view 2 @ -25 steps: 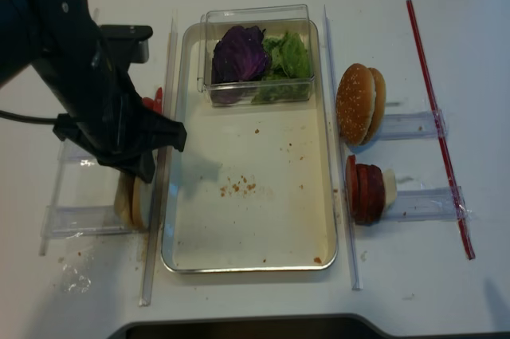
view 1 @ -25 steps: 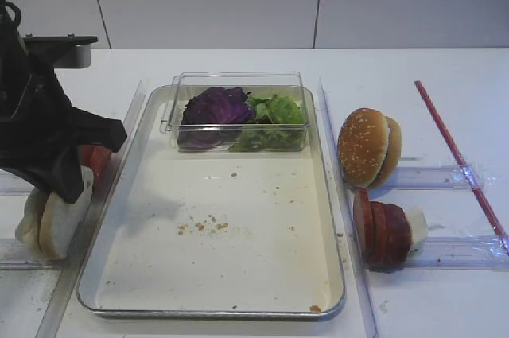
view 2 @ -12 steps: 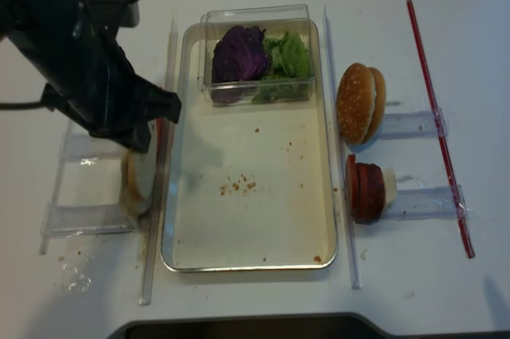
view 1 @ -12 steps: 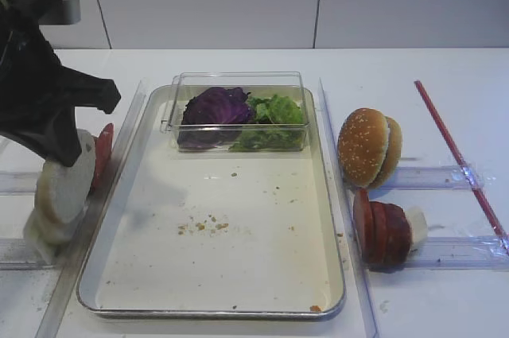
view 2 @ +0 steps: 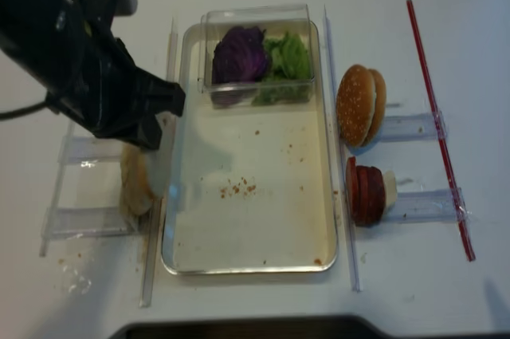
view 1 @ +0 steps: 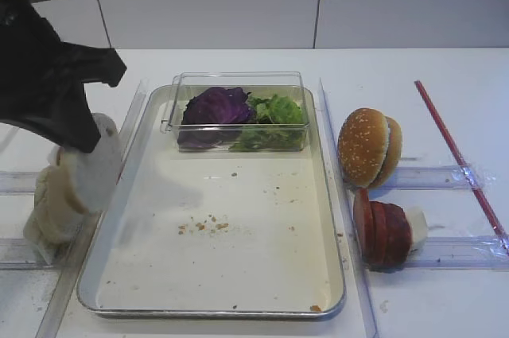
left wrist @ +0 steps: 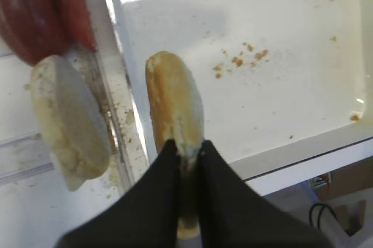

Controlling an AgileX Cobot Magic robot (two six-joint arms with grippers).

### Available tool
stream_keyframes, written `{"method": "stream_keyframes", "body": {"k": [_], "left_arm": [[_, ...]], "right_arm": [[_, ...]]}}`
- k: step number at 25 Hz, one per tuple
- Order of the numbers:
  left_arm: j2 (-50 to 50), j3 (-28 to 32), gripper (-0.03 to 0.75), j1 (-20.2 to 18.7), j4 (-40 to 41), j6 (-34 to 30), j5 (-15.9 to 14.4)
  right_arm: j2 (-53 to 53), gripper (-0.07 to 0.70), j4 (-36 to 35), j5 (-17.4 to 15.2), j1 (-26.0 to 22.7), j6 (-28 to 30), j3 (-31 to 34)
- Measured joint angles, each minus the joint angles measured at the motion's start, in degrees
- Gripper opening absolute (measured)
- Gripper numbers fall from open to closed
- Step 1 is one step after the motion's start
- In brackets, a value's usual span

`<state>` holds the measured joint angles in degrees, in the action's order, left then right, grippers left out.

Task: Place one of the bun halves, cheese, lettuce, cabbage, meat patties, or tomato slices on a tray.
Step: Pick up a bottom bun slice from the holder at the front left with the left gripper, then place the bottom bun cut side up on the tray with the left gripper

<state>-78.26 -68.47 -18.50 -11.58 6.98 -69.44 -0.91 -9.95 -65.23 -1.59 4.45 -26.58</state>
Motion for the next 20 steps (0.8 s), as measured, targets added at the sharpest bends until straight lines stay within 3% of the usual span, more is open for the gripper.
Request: {"method": "stream_keyframes", "body": {"k": [10,20], "left_arm": [[0.08,0.4,0.029,0.0,-4.84,-1.98,5.15],[0.08,7.27,0.029,0.0,-22.2,-13.96,12.39]], "right_arm": [[0.0,0.514,0.0,0.0,0.0,0.0,0.0],[0.0,0.514,0.0,0.0,0.0,0.0,0.0]]}}
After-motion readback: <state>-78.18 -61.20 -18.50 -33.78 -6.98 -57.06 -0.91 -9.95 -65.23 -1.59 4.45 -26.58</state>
